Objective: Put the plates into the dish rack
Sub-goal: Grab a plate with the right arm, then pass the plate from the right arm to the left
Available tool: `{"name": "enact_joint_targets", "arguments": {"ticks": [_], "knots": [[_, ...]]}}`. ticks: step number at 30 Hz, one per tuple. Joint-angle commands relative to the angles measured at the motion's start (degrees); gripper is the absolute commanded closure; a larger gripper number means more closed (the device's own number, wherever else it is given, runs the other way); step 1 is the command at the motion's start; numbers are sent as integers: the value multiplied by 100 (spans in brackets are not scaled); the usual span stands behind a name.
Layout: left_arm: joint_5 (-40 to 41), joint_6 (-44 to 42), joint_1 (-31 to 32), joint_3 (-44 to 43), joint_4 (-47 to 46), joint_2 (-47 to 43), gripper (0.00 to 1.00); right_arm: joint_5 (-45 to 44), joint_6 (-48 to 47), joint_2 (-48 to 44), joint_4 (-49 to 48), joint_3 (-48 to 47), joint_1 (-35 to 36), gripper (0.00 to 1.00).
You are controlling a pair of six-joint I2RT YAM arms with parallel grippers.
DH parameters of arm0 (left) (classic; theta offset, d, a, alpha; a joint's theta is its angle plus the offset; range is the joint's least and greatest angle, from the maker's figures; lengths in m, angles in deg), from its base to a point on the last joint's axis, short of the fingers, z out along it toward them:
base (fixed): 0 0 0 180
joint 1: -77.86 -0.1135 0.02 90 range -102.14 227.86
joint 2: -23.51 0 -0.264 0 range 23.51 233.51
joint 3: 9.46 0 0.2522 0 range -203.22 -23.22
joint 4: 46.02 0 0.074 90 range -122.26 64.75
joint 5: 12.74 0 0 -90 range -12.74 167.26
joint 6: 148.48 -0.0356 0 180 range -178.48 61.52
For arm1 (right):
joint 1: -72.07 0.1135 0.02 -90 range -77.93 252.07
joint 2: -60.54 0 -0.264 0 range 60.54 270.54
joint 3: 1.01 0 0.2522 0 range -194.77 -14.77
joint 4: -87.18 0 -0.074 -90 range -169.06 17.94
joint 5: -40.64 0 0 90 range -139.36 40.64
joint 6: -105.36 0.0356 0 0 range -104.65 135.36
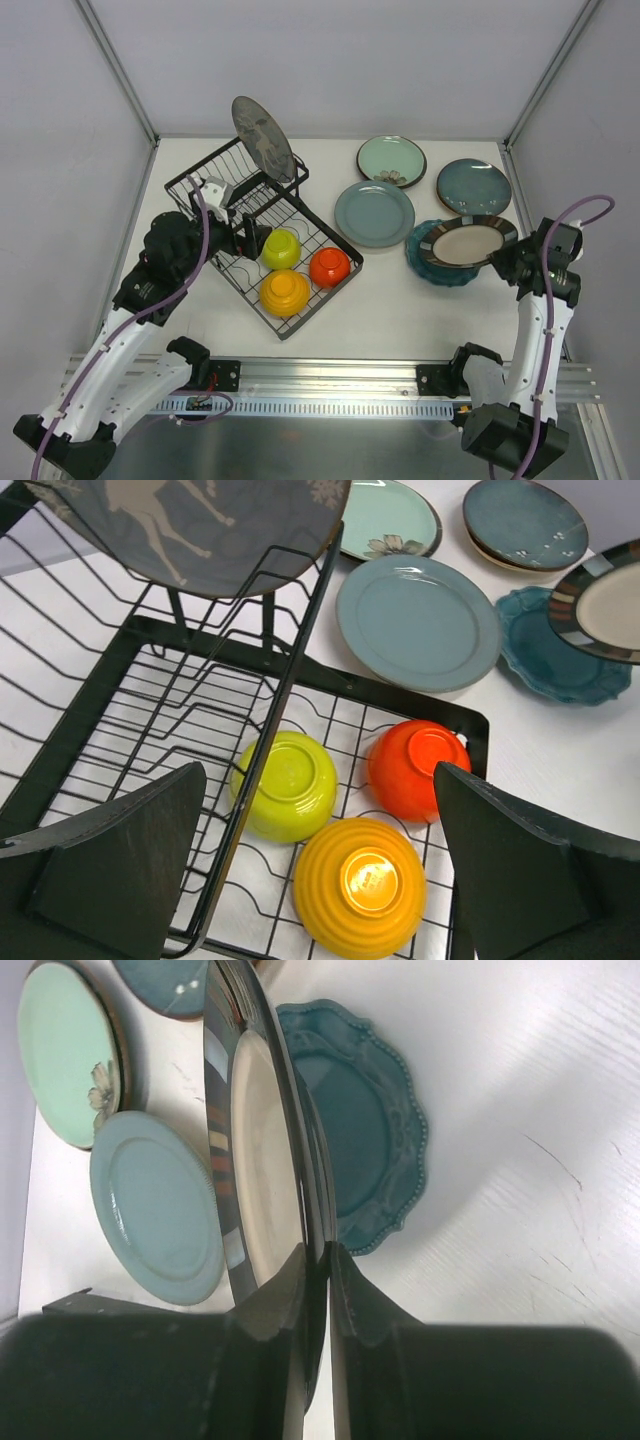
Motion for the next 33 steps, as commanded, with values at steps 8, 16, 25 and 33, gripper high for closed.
{"name": "enact_joint_targets", "arguments": {"ticks": [8, 16, 25, 33], "knots": [[-197, -261, 938, -754, 10, 639, 1, 816, -403, 94, -156, -1130, 530, 99], [7, -807, 2064, -1079, -183, 1394, 1, 1326, -544, 182, -148, -1333, 995, 99], [209, -1887, 3250, -1378, -815, 2422, 1, 1686, -579, 252, -191, -1403, 1444, 100], [447, -2529, 3971, -1896, -1237, 3512, 1, 1862, -588, 288, -253, -1403, 1664, 99]]}}
